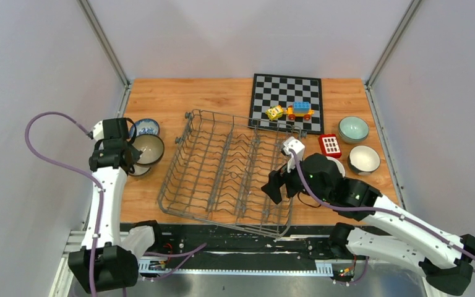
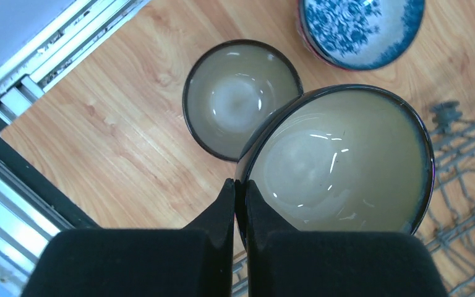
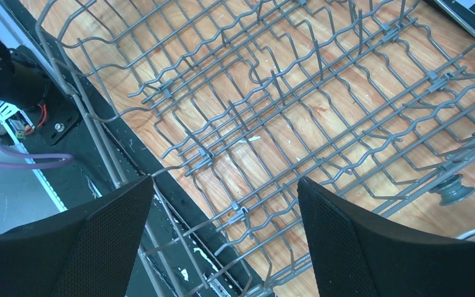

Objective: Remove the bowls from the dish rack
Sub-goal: Place the bowl with the bowl.

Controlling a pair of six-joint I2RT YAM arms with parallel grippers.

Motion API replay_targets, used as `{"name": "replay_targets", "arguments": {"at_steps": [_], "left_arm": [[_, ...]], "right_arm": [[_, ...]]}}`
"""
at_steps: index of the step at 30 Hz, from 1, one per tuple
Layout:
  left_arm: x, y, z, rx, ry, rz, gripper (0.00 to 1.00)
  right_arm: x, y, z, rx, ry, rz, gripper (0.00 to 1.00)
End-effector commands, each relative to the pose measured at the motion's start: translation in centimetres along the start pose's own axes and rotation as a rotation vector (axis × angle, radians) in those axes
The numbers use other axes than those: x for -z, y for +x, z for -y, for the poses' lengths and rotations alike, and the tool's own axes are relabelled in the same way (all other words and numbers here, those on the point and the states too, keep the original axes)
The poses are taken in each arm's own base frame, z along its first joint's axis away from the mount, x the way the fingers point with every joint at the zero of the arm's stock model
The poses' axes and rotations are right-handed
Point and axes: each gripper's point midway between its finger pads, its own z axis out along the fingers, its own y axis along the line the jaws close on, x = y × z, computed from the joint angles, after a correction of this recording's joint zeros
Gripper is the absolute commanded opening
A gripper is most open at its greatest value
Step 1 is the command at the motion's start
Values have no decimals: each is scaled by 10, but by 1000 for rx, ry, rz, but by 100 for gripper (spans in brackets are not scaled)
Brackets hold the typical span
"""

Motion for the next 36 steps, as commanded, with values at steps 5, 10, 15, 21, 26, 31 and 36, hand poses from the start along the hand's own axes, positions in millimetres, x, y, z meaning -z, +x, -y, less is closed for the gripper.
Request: {"name": "replay_targets", "arguments": {"at_steps": [5, 10, 15, 21, 26, 31, 36], "left_arm": [[-14, -50, -13, 296, -10, 150, 0], [-28, -46, -29, 336, -70, 149, 0], [-42, -31, -41, 376, -101, 143, 0], [-51, -31, -34, 449, -15, 216, 0], [-61, -25, -34, 456, -23, 193, 0], [-66, -21, -38, 460, -29, 195, 0], [-73, -15, -39, 470, -32, 174, 0]], "right_arm": [[16, -2, 1, -2, -20, 104, 89], [16, 2, 1, -1, -24, 105, 89], [15, 3, 4, 13, -10, 103, 89], [14, 5, 10, 21, 15, 105, 89], [14, 6, 13, 21, 30, 107, 89], [11, 7, 14, 29, 36, 102, 89], [8, 8, 14, 35, 38, 94, 89]]}}
